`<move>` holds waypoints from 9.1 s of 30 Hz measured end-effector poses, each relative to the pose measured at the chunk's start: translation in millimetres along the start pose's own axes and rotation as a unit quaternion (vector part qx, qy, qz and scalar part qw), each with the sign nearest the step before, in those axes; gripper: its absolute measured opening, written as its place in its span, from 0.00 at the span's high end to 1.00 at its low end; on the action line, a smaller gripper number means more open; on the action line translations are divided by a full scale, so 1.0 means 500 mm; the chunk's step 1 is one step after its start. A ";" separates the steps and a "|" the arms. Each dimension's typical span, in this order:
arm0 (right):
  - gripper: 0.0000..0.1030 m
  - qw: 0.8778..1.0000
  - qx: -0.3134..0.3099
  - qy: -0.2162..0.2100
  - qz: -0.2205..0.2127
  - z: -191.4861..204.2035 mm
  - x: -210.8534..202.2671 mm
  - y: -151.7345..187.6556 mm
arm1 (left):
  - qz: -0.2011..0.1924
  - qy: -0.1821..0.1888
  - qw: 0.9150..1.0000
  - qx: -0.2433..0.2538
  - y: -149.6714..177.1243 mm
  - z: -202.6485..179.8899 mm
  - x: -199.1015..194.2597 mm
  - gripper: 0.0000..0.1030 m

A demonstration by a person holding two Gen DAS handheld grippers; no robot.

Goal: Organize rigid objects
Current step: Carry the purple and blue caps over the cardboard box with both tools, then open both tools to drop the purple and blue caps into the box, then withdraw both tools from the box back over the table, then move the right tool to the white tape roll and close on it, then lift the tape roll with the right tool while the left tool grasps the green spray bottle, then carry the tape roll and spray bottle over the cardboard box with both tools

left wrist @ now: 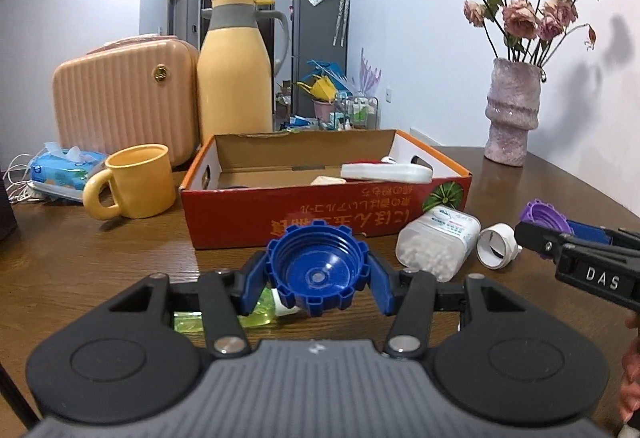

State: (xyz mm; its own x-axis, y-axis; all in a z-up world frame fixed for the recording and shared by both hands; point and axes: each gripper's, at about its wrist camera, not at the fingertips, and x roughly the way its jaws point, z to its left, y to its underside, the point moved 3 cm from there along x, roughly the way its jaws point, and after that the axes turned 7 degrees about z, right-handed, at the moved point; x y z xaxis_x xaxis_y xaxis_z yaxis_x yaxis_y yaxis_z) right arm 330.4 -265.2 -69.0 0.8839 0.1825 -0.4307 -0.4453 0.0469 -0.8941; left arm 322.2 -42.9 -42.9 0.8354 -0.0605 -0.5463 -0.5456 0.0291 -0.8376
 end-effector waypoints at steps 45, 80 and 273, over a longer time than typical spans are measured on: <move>0.48 0.999 -0.029 -0.043 -0.010 0.066 0.256 -0.219 | -0.049 -0.028 0.995 -0.084 -0.236 0.071 0.162 0.48; 0.00 0.998 -0.018 -0.023 0.048 0.021 0.399 -0.230 | 0.024 -0.073 0.994 -0.083 -0.255 0.135 0.339 0.00; 0.77 0.998 -0.051 -0.029 0.014 0.046 0.001 0.011 | -0.028 0.043 0.998 -0.033 0.005 0.144 -0.069 0.69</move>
State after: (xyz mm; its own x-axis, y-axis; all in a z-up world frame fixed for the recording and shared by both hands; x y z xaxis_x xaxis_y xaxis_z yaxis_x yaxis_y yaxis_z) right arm 325.1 -242.3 -71.1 0.8599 0.2397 -0.4508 -0.4505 -0.0591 -0.8908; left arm 296.9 31.0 -26.6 0.8572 -0.1450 -0.4941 -0.5043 -0.0417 -0.8625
